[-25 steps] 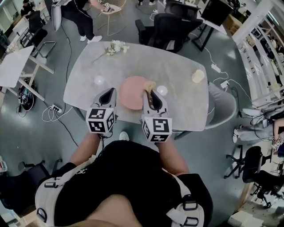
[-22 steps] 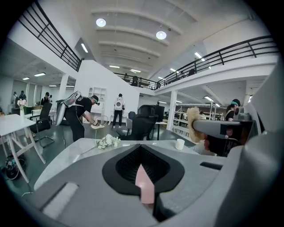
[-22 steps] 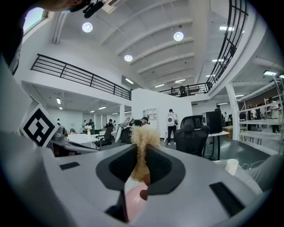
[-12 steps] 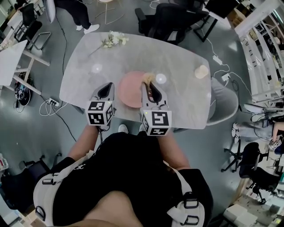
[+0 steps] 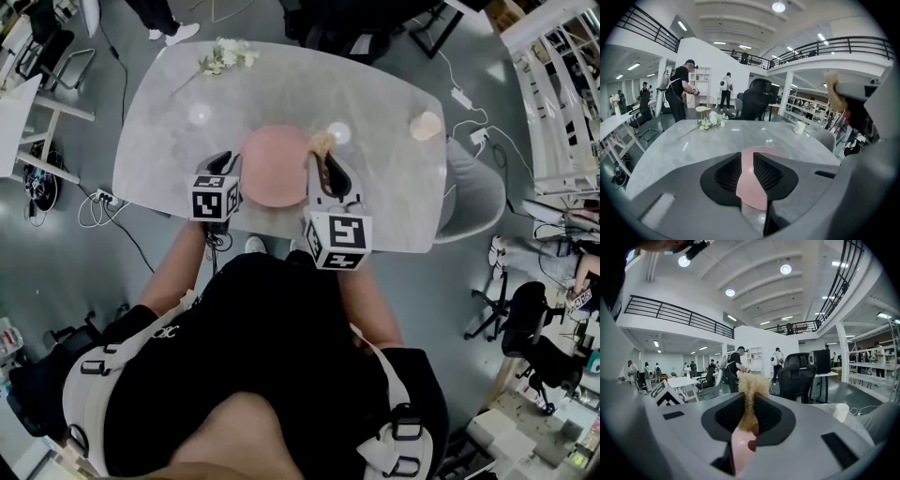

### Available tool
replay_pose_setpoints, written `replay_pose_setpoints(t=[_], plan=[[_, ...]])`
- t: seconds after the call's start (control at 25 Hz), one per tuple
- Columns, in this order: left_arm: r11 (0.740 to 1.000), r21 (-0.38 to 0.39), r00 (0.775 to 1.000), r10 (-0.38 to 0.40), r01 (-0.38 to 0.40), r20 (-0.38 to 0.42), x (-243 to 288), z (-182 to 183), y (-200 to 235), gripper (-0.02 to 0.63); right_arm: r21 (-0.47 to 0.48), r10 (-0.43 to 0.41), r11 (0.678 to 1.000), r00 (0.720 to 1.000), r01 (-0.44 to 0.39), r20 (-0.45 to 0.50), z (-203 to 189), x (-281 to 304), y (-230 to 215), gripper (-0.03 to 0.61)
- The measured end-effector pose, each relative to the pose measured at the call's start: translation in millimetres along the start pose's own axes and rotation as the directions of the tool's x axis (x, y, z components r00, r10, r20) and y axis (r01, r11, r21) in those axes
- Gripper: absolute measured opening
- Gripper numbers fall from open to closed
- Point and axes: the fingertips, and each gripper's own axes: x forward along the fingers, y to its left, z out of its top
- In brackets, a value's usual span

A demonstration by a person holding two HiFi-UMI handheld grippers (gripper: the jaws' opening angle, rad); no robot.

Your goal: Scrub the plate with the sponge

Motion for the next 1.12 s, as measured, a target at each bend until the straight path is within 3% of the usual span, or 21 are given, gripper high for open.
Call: replay_pose_setpoints(t=[0.2,0.48,0.64,0.92,1.0,1.12], plan=[[0.998,-0.027,0.988,0.058,-0.063,-0.141,41,-45,16,0.085,0.000,-0.036,0.999,0.999,0.037,-0.031,-11,-9,-25,0.061],[0.987,-0.098,0.951,0.093,-0.127,-0.293,75,-94,28,0.114,0.012,-0.091,0.996,0.994,0.092,-0.066,-23,-26,-60,0.061],[0.981,-0.125,0.917,0.092,-0.151,-0.388,87,-127,34,0.114,0.016,-0.118,0.993,0.990,0.120,-0.080,-29,-33,-70,0.061],[0.970,-0.198,0.897,0.040,-0.141,-0.440,98,-139,27,0.086,0.016,-0.140,0.990,0.985,0.143,-0.096,-32,-37,-80,0.061],[0.935,-0.333,0.903,-0.033,-0.124,-0.428,100,-138,22,0.055,0.007,-0.139,0.990,0.986,0.140,-0.092,-31,-37,-80,0.061],[0.820,-0.565,0.922,-0.142,-0.094,-0.359,98,-131,15,0.018,-0.002,-0.133,0.991,0.987,0.133,-0.087,-28,-37,-78,0.061]])
